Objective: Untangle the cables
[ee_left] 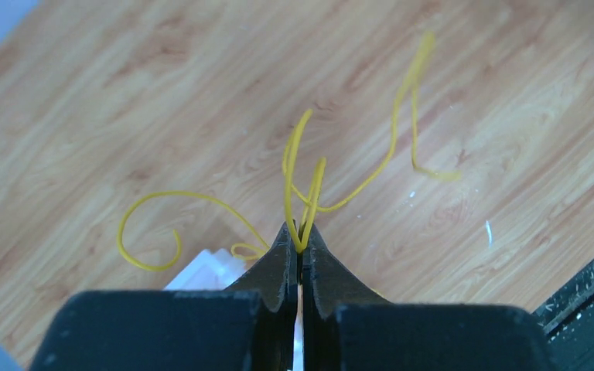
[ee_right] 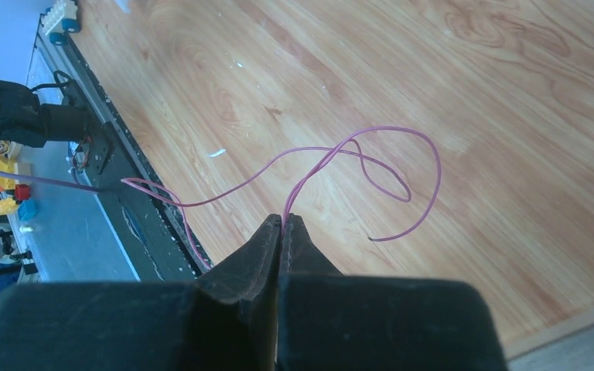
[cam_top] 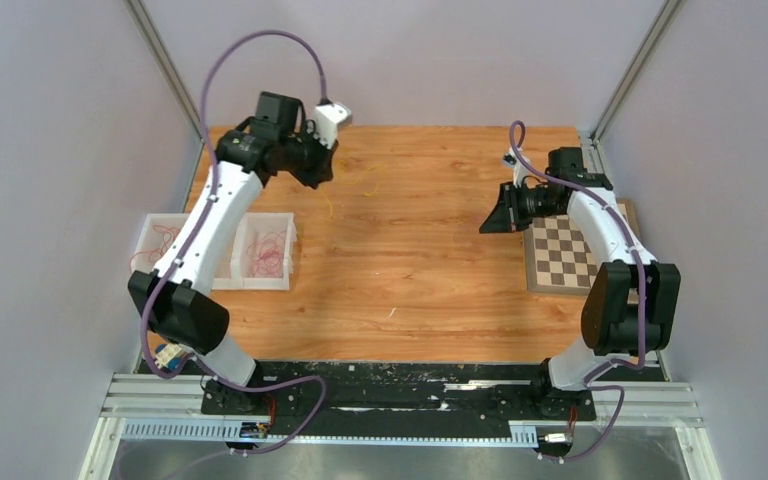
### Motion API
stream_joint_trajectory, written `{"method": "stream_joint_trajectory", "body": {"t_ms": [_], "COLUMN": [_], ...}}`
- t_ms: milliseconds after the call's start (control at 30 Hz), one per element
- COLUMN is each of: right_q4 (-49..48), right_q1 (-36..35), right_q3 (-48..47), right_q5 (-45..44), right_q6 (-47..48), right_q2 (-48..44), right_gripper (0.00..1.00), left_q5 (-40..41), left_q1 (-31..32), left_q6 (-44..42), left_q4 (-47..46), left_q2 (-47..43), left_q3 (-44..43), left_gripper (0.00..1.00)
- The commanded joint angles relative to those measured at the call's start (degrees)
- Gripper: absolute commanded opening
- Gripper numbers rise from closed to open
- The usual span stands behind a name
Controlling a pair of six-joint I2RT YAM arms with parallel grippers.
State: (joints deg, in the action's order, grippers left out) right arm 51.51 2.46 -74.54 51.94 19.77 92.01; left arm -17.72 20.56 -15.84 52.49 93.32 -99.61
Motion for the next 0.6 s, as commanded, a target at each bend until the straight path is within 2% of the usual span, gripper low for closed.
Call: {"method": "stream_joint_trajectory", "body": {"t_ms": [0,100,233,400,567], "right_q4": [-5.6,-5.6,-5.6,-5.5,-5.4], "right_q1": [-2.0,-2.2,-4.3,-5.0,-6.0], "right_q3": [0.7,0.9,1.5,2.1,2.1], "right_q5": [2.2,2.3,2.4,2.2,1.7], "right_q6": [-4.0,-4.6,-4.9,-5.3,-6.0], "right_q2": [-2.9,-3.1,-3.7,-4.2,-3.8], "right_gripper": [0.0,0.0,0.0,0.0,0.0], "left_q5": [-3.9,-5.3,-5.1,-2.2,3.9], "left_q1": [-6.4,-13.2,-21.9,-33.8,-40.5], "left_q6": [2.0,3.5,4.5,5.8,7.0], "left_q4": [6.6,6.6,5.6,-0.6,-10.5], "left_q2": [-3.5,-6.1,-10.6,-18.9,-25.1], "left_q3": [-7.6,-9.3,-6.8,4.8,17.9], "left_gripper": [0.0,0.0,0.0,0.0,0.0]}}
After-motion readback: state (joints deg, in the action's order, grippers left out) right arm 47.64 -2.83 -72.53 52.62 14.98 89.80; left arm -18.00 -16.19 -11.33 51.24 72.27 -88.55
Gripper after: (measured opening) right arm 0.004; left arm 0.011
